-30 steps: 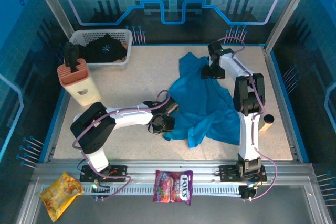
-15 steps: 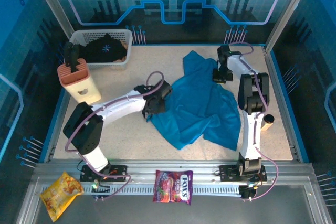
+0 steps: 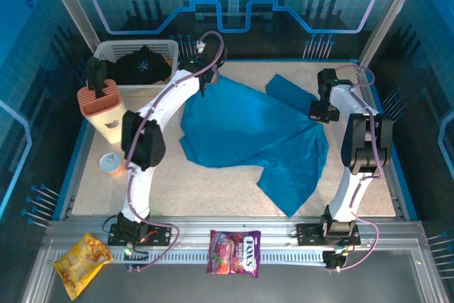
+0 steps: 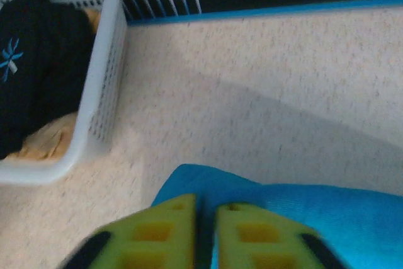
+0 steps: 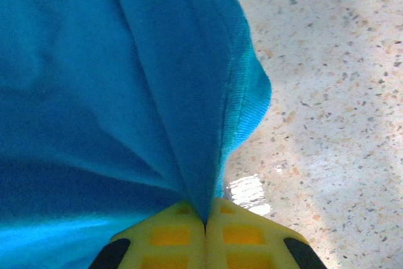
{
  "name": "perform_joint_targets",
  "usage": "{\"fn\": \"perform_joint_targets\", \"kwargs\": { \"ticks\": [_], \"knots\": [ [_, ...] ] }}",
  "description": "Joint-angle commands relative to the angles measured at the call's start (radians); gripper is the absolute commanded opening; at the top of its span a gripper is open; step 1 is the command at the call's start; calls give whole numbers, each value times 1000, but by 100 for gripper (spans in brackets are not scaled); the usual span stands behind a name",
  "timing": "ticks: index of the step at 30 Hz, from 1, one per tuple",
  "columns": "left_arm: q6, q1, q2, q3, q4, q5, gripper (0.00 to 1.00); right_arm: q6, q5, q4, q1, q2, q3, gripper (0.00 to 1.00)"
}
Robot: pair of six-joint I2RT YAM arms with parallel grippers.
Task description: Fold and stack the t-shirts
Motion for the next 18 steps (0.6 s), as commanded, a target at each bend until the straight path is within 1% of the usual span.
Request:
{"fn": "perform_joint_targets", "kwargs": {
  "ticks": [1, 3, 6, 8, 9, 10, 12, 14, 15, 16, 18],
  "knots": [
    [113, -4, 107, 169, -27, -25, 42, 19, 65, 15, -25, 30, 44, 0],
    [111, -7, 127, 216, -37, -6, 62, 4, 85, 2, -27, 63, 109, 0],
    [97, -15, 83, 177, -34, -13, 87, -19, 97, -30, -30, 116, 220, 0],
    [83, -21, 23, 104, -27, -18, 95, -28, 91, -63, -29, 152, 289, 0],
    [75, -25, -19, 52, -23, -18, 98, -28, 85, -82, -29, 164, 322, 4],
    [63, -31, -56, 9, -27, -16, 99, -29, 82, -92, -28, 167, 336, 11],
    [23, -43, -136, -88, -71, -19, 99, -25, 63, -86, -22, 147, 326, 36],
    [-38, -50, -202, -183, -134, -17, 99, -19, 34, -61, -13, 100, 273, 50],
    [-75, -50, -229, -228, -171, -8, 97, -16, 21, -50, -7, 77, 246, 52],
    [-110, -50, -261, -286, -200, 1, 93, -14, 9, -41, 1, 47, 216, 53],
    [-175, -49, -308, -392, -237, 23, 80, -11, -9, -25, 23, -7, 155, 53]
  ]
}}
